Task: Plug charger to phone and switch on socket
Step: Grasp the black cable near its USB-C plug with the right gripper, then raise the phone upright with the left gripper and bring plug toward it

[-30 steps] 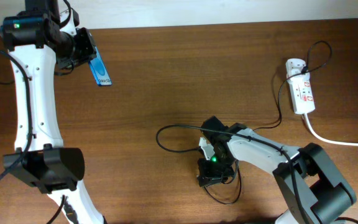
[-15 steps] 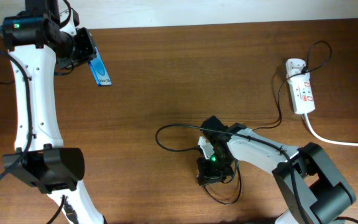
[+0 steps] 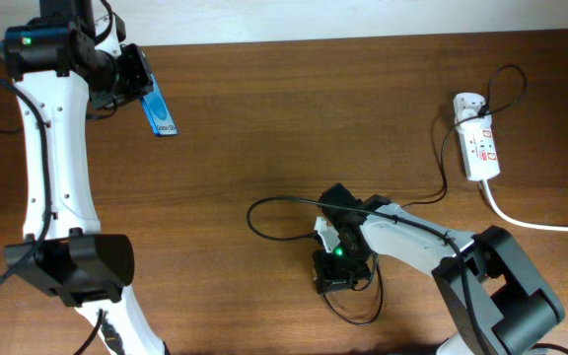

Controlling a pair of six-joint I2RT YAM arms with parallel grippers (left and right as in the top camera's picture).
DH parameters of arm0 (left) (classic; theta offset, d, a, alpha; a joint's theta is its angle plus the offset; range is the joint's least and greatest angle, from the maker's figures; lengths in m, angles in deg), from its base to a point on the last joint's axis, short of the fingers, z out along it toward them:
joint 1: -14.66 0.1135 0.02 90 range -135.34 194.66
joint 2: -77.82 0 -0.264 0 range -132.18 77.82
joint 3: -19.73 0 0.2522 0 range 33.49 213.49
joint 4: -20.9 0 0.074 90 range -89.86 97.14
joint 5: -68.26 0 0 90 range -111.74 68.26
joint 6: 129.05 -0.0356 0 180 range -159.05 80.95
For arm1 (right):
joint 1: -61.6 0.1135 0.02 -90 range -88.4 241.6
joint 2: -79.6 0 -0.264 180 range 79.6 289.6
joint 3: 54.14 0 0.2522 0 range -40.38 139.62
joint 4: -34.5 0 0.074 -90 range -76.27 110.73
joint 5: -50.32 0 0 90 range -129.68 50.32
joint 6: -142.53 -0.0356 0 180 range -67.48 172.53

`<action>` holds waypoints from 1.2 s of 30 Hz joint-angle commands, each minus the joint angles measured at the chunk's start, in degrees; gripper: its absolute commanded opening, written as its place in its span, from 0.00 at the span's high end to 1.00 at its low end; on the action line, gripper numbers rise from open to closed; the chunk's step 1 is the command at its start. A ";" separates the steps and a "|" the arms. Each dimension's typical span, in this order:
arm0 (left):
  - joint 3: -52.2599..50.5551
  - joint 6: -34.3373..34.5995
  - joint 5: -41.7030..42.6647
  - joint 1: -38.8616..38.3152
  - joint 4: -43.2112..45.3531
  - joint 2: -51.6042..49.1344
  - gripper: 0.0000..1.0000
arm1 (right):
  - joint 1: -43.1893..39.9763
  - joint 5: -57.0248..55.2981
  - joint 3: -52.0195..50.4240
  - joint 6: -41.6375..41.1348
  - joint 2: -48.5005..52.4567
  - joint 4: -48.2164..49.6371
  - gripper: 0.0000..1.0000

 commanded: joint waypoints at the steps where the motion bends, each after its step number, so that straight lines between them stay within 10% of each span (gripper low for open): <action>1: 0.68 0.72 0.50 0.28 0.39 2.14 1.00 | -0.33 0.33 0.04 0.57 0.83 -0.02 0.95; 6: 0.68 -0.63 7.69 0.28 2.40 2.14 1.00 | -1.16 0.50 3.02 0.55 0.63 -2.12 0.96; 13: 0.68 -11.28 47.52 0.31 8.02 2.14 1.00 | -9.99 16.63 20.37 10.12 -8.81 -5.29 0.96; 20: 0.68 -15.98 72.28 0.28 10.91 2.14 1.00 | -11.19 32.65 21.57 4.92 -10.45 14.23 0.96; 36: 0.68 -17.57 72.54 -1.49 9.11 2.14 1.00 | -8.44 39.01 21.57 -16.52 -10.45 44.37 0.96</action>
